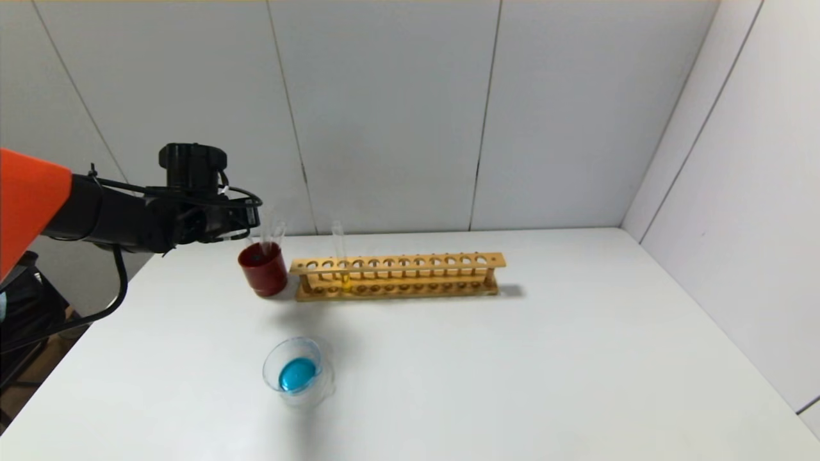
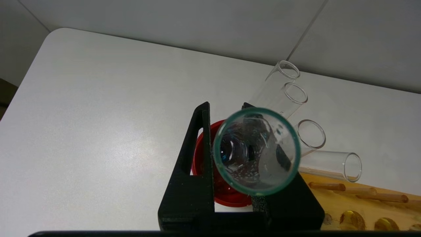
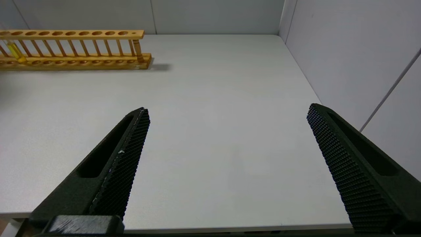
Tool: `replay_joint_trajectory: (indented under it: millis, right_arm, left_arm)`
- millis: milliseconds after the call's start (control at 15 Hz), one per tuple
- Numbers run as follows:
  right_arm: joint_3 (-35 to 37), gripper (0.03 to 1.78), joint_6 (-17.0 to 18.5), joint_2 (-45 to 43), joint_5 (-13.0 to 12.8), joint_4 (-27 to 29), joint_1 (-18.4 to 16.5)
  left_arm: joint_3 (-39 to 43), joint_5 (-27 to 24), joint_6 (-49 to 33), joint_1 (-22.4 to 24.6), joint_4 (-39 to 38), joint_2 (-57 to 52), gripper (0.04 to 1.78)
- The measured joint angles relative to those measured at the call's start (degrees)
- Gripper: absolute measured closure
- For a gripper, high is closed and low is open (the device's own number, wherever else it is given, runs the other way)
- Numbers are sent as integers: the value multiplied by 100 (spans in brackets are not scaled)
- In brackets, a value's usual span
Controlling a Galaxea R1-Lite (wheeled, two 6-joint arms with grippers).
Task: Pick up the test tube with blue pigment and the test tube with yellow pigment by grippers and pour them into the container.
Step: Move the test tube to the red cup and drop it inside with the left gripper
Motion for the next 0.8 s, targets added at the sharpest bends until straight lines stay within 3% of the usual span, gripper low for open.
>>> replay_joint_trajectory:
  millis: [600, 800]
  right_arm:
    - [0, 6, 0, 0, 0, -2, 2]
    - [0, 6, 0, 0, 0, 0, 2]
  left_arm:
    - [52, 12, -205, -9, -37, 123, 147]
    - [28, 45, -210, -15, -140, 177, 137]
